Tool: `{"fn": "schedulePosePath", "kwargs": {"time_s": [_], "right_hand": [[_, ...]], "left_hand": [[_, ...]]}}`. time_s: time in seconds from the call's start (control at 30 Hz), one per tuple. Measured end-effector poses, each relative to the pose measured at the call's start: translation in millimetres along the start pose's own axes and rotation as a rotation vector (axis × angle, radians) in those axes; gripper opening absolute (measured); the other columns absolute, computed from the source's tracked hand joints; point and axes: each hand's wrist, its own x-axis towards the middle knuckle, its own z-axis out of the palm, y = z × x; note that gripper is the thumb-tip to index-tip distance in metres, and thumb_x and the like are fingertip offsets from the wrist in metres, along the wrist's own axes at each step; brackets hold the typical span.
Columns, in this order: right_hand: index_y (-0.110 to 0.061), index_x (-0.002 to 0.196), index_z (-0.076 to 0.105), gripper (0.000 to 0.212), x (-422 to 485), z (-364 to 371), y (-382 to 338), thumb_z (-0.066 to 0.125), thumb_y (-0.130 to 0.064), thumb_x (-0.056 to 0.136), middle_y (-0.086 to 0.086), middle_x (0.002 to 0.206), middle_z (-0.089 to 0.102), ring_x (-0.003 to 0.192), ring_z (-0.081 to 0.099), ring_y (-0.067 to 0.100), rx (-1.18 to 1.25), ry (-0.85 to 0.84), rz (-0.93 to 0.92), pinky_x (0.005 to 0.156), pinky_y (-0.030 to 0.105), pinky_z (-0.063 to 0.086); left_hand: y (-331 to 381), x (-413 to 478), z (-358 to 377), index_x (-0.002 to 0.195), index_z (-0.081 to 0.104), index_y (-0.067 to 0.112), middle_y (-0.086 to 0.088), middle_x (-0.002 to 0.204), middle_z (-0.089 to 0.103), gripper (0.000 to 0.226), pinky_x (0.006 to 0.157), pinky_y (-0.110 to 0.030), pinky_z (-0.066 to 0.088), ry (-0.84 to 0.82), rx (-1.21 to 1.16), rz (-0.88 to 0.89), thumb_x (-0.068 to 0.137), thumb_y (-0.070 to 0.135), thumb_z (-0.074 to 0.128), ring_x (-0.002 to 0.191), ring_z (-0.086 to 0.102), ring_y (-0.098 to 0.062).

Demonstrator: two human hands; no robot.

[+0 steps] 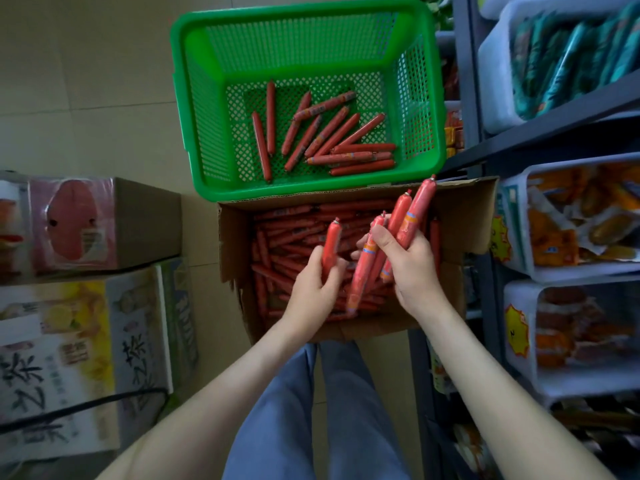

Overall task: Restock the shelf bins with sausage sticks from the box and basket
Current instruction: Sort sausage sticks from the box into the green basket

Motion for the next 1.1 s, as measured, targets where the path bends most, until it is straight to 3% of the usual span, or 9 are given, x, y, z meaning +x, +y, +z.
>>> {"fn": "schedulePosePath", "kwargs": {"time_s": [0.07,0.13,0.27,0.43,0.63,0.8,0.93,1.0,1.1], "right_hand": [[-0.008,0.089,0.057,0.005,-8,10,-7,0.054,-0.011,0.092,0.011,0.074,0.069,0.066,0.069,0.025,0.149,0.021,0.084,0.066,0.039,0.059],[-0.007,0.090,0.059,0.008,-11,15,-12,0.053,-0.012,0.094,0.010,0.077,0.070,0.071,0.069,0.021,0.174,0.031,0.103,0.068,0.033,0.058],[-0.011,0.095,0.064,0.010,-10,18,-21,0.057,-0.018,0.092,0.009,0.084,0.070,0.075,0.067,0.023,0.085,-0.017,0.141,0.068,0.037,0.055],[-0.010,0.107,0.063,0.018,-5,25,-26,0.053,-0.019,0.094,0.016,0.094,0.069,0.080,0.068,0.028,-0.032,-0.195,0.215,0.068,0.039,0.056],[-0.015,0.124,0.052,0.028,15,57,-30,0.047,-0.024,0.098,0.011,0.090,0.069,0.071,0.067,0.024,-0.112,-0.265,0.193,0.054,0.033,0.056],[-0.022,0.111,0.056,0.024,51,71,-53,0.053,-0.039,0.094,0.013,0.087,0.071,0.066,0.068,0.027,-0.426,-0.223,0.090,0.049,0.041,0.056],[-0.021,0.112,0.053,0.022,81,80,-80,0.051,-0.034,0.096,0.012,0.079,0.068,0.045,0.060,0.024,-0.457,-0.243,-0.058,0.033,0.025,0.042],[-0.020,0.124,0.049,0.031,101,84,-86,0.051,-0.033,0.096,0.008,0.093,0.066,0.063,0.065,0.021,-0.468,-0.231,-0.109,0.046,0.032,0.050],[-0.019,0.148,0.023,0.059,132,80,-79,0.047,-0.036,0.097,0.007,0.141,0.046,0.120,0.051,0.026,-0.899,-0.205,-0.149,0.098,0.046,0.043]], "left_hand": [[16,-1,0,0.112,0.053,0.022,0.006,0.100,0.069,0.024,0.084,-0.031,0.052,-0.082,-0.268,-0.081,0.093,0.035,0.050,0.095,0.065,-0.013],[31,-4,-4,0.119,0.050,0.024,-0.006,0.097,0.068,0.026,0.073,-0.036,0.057,-0.252,-0.490,-0.187,0.096,0.035,0.050,0.084,0.067,-0.023],[51,-6,-18,0.132,0.042,0.026,-0.016,0.095,0.067,0.045,0.061,-0.035,0.059,-0.449,-0.485,-0.231,0.090,0.029,0.057,0.071,0.067,-0.026],[60,8,-34,0.119,0.054,0.015,-0.013,0.100,0.068,0.030,0.077,-0.038,0.055,-0.347,-0.455,-0.175,0.090,0.016,0.061,0.085,0.066,-0.026],[78,46,-52,0.112,0.057,0.017,-0.006,0.092,0.067,0.022,0.066,-0.029,0.052,-0.174,-0.360,-0.092,0.092,0.008,0.057,0.078,0.064,-0.017],[103,80,-69,0.107,0.059,0.023,-0.011,0.090,0.064,0.021,0.075,-0.041,0.051,-0.148,-0.308,-0.048,0.089,0.012,0.063,0.079,0.060,-0.027],[132,106,-78,0.105,0.055,0.014,-0.008,0.076,0.062,0.015,0.046,-0.022,0.047,-0.098,-0.277,0.033,0.091,0.008,0.058,0.054,0.058,-0.013],[137,125,-82,0.108,0.050,0.012,-0.009,0.077,0.061,0.021,0.043,-0.022,0.046,-0.018,-0.164,0.039,0.090,0.012,0.062,0.049,0.056,-0.011],[127,149,-90,0.137,0.031,0.015,-0.012,0.117,0.061,0.063,0.083,-0.040,0.053,0.068,0.276,-0.019,0.085,0.028,0.065,0.092,0.064,-0.024]]}}
